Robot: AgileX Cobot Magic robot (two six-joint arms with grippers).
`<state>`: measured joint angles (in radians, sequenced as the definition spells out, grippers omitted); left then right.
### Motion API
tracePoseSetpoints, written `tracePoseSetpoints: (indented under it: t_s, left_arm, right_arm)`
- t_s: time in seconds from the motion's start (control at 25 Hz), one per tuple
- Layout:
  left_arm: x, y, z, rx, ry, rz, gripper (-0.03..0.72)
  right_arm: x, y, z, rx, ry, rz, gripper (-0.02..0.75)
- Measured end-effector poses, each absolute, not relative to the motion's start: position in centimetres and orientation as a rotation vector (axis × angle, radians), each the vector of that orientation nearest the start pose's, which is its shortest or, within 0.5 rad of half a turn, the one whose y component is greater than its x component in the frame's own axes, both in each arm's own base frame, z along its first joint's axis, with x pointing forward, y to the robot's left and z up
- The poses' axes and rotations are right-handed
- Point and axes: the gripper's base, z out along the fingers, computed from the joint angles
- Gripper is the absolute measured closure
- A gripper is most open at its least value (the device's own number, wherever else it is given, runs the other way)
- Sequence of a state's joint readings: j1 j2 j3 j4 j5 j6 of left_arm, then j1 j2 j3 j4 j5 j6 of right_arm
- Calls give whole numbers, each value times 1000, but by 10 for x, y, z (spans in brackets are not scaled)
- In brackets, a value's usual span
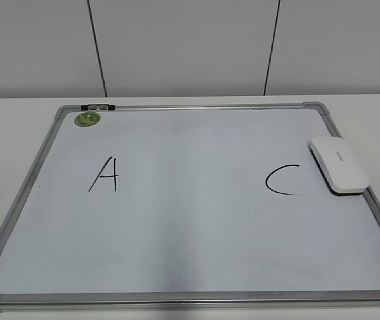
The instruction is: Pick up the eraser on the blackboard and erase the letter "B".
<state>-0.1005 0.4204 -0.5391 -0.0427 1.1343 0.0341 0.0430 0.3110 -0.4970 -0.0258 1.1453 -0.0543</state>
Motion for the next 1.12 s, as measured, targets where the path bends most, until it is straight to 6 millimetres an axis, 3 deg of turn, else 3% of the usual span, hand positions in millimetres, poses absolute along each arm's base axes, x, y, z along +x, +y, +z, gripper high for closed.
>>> tracePoseSetpoints:
  t_s: [0.96, 1.12]
  left_arm:
    - [56, -8, 270, 154, 2472, -65, 195]
    - [49, -5, 272, 98, 2426, -47, 195]
  right_arm:
    - [37, -1, 266, -118, 2434, -37, 146]
    - [33, -2, 267, -71, 2407, -55, 146]
